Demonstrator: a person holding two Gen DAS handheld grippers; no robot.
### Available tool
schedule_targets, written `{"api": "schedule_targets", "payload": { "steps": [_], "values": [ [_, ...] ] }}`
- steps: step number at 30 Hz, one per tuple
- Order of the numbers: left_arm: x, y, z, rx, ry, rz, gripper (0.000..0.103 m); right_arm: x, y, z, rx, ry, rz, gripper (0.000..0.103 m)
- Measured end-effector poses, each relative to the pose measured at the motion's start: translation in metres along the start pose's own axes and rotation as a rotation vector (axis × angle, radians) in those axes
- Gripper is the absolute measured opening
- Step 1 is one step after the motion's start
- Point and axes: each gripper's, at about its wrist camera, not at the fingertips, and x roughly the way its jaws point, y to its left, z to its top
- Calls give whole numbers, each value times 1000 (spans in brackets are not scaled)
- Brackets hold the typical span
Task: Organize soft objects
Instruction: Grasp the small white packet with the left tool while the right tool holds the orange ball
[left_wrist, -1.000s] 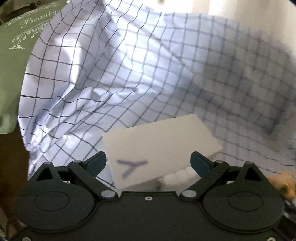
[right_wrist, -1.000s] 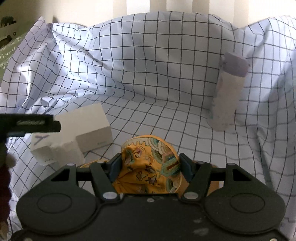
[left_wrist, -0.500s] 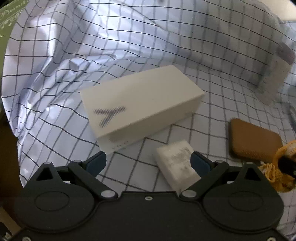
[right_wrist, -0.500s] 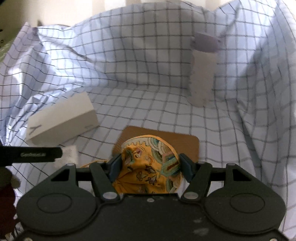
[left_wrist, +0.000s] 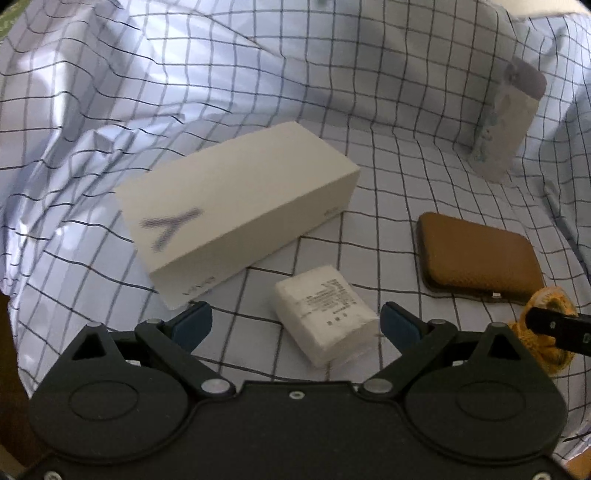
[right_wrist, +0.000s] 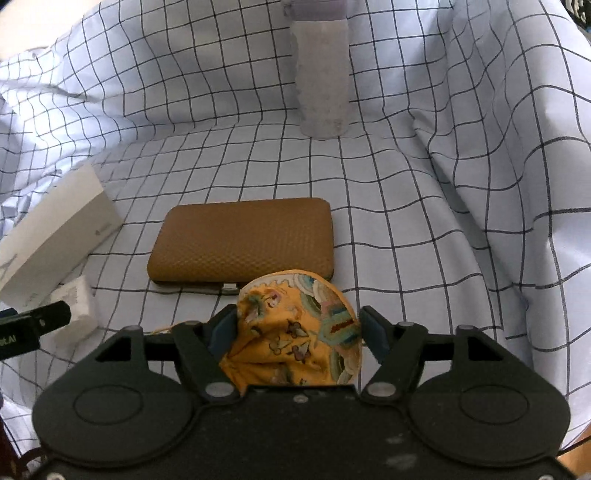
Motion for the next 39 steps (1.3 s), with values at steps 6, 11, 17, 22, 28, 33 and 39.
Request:
{"api": "schedule_targets", "payload": {
  "steps": [6, 11, 17, 22, 28, 33, 39],
  "values": [
    [15, -9, 1, 8, 26, 2, 94, 9, 4, -2, 7, -8, -27, 80],
    [26, -12, 1, 1, 48, 8, 94, 14, 5, -5, 9, -17, -41, 86],
    [35, -7, 0, -29, 74, -17, 93, 20, 12, -10, -20, -8, -57, 87],
    [34, -8, -2, -18, 62, -19, 82, 20, 16, -15, -32, -20, -70, 84],
    [27, -8, -1, -15, 57, -57, 60, 14, 16, -16, -38, -25, -65, 71],
    [21, -9, -3, -8, 48, -68, 57, 8, 12, -18, -22, -18, -54, 70],
    [3, -9, -7, -6, 25, -91, 55, -10, 11, -24, -13, -39, -47, 70]
  ]
}}
